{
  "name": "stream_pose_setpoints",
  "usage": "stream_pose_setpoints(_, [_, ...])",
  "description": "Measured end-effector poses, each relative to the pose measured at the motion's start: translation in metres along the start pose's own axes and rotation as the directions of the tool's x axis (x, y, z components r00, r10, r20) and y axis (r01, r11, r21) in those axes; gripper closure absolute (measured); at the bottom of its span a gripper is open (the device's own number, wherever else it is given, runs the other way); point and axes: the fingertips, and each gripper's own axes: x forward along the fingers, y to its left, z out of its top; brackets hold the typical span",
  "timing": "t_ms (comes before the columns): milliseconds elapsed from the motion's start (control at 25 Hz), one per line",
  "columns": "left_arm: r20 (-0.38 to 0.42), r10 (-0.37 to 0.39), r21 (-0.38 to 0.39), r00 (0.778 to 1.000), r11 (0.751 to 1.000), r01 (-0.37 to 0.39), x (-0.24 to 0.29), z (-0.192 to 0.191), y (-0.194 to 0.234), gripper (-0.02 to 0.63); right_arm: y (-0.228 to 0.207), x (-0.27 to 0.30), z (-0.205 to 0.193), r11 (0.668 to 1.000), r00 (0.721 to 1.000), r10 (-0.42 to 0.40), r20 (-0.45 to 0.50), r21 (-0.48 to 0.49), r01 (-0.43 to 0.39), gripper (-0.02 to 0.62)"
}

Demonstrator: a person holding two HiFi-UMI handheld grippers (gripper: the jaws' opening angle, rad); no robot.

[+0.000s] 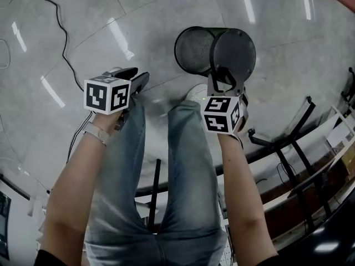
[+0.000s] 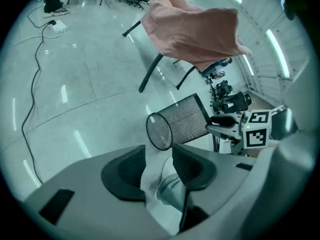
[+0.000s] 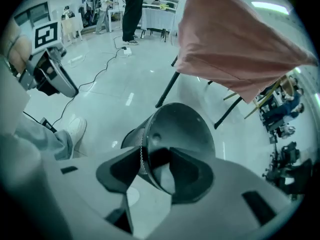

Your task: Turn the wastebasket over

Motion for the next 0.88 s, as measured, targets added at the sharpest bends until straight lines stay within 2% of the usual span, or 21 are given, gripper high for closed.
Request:
stream_pose_setpoints(200, [0.012, -0.003, -0.008, 1.0, 1.0, 0.003, -0.032, -0.01, 0.023, 0.433, 0.019, 0.021, -0.015, 0.998, 0.993, -0.068, -0.098, 0.01, 0.069, 0.437])
stream_pose_setpoints(440, [0.031, -0.008, -0.021, 0.999, 1.0, 0.009, -0.055, -0.014, 0.049, 0.433, 0.027, 0.031, -0.013, 0.992, 0.982, -0.129, -0.141, -0.014, 0.129, 0.446])
stream_pose_setpoints(680, [0.055, -0.014, -0.037, 0.998, 0.999, 0.016, -0.062, -0.013, 0.053, 0.433, 0.028, 0.032, -0.013, 0.991, 0.979, -0.133, -0.154, -0.031, 0.13, 0.446])
stream_pose_setpoints(880, [0.056, -0.026, -0.031, 0.998, 0.999, 0.028, -0.06, -0.011, 0.04, 0.433, 0.027, 0.032, -0.014, 0.995, 0.983, -0.102, -0.152, 0.005, 0.104, 0.445])
